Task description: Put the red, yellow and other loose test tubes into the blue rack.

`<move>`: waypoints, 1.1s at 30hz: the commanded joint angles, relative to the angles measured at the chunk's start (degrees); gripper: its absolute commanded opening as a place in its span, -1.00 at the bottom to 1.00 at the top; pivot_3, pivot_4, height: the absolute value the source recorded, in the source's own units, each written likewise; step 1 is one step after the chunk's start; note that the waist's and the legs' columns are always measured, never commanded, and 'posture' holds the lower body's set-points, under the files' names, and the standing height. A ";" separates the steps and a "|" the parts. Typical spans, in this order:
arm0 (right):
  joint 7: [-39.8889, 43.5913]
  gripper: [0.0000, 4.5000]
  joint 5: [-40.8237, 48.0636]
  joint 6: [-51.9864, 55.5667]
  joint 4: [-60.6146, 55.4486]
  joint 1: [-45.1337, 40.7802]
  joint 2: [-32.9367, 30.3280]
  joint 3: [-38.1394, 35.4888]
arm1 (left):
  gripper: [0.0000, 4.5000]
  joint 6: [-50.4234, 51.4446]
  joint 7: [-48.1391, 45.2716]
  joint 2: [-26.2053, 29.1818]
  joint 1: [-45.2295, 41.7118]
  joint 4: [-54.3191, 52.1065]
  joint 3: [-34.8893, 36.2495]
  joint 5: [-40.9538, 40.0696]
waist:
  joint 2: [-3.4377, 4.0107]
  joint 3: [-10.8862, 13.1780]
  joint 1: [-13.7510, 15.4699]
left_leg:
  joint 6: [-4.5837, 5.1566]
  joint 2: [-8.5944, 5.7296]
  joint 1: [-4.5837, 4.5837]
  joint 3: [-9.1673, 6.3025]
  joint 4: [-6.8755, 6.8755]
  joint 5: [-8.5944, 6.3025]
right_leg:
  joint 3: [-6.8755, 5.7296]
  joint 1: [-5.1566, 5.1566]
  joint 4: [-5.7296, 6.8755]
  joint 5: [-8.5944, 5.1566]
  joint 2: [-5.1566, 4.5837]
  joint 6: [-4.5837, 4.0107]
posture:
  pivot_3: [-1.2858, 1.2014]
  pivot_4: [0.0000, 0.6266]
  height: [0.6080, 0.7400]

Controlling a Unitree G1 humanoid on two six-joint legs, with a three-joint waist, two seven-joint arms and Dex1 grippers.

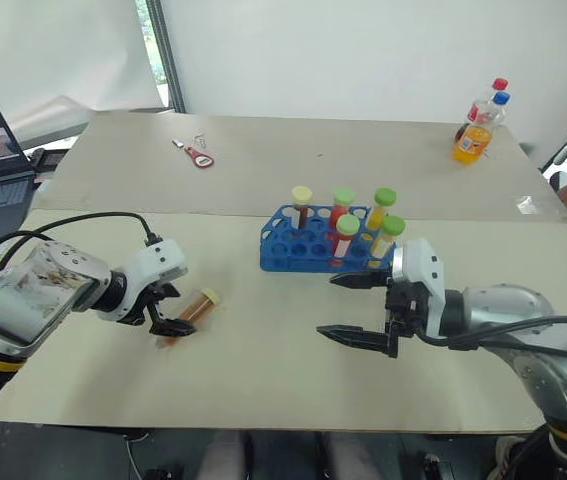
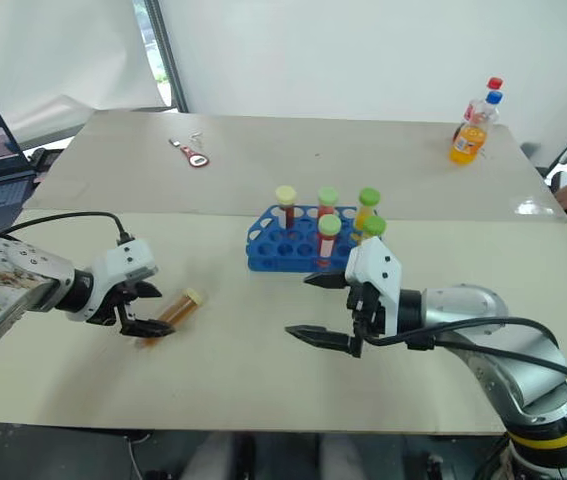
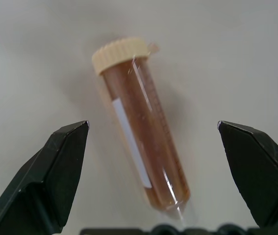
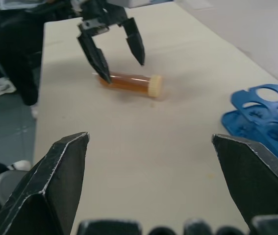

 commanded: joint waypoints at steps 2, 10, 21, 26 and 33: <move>1.07 0.97 3.24 1.14 -1.13 -1.73 -1.15 -1.89 | 1.00 2.55 2.67 -3.21 -2.82 1.50 -3.11 3.37 | -0.03 0.01 0.24 | 0.00 0.00 -0.02 0.03 0.01 0.00 | 0.00 0.01 -0.02 0.00 0.00 0.00 | 0.03 -0.52 1.00; 3.33 0.97 4.16 1.18 -2.41 1.04 -5.22 -2.30 | 1.00 10.63 5.67 -10.00 -10.96 4.49 -8.84 5.58 | -0.06 0.02 0.71 | 0.00 -0.02 -0.09 -0.01 0.19 0.00 | 0.01 0.02 0.04 0.00 0.02 0.01 | 0.03 -0.52 1.00; 3.85 0.98 3.84 0.26 0.67 -2.55 -8.50 -5.82 | -0.60 8.76 3.82 -6.31 -8.03 0.04 -10.73 5.93 | -0.06 0.02 0.28 | 0.00 -0.01 -0.07 -0.08 0.17 0.00 | 0.01 0.00 0.06 0.00 0.02 0.01 | 0.03 -0.52 1.00; 4.94 0.98 3.06 -0.57 1.49 -2.84 -9.39 -6.84 | -0.60 0.20 3.70 -7.47 -7.27 1.12 -7.57 7.06 | -0.06 0.02 0.55 | 0.00 -0.03 -0.08 -0.06 0.18 0.00 | 0.01 0.02 0.06 0.00 0.00 0.01 | 0.03 -0.52 1.00; 5.66 0.98 3.56 -1.12 1.15 -1.55 -11.60 -10.88 | -0.60 -16.83 1.77 -12.41 -3.55 4.60 4.64 3.30 | -0.06 0.02 1.19 | 0.00 -0.02 -0.13 -0.02 0.27 0.00 | -0.02 0.02 0.08 0.00 -0.03 0.01 | 0.03 -0.52 1.00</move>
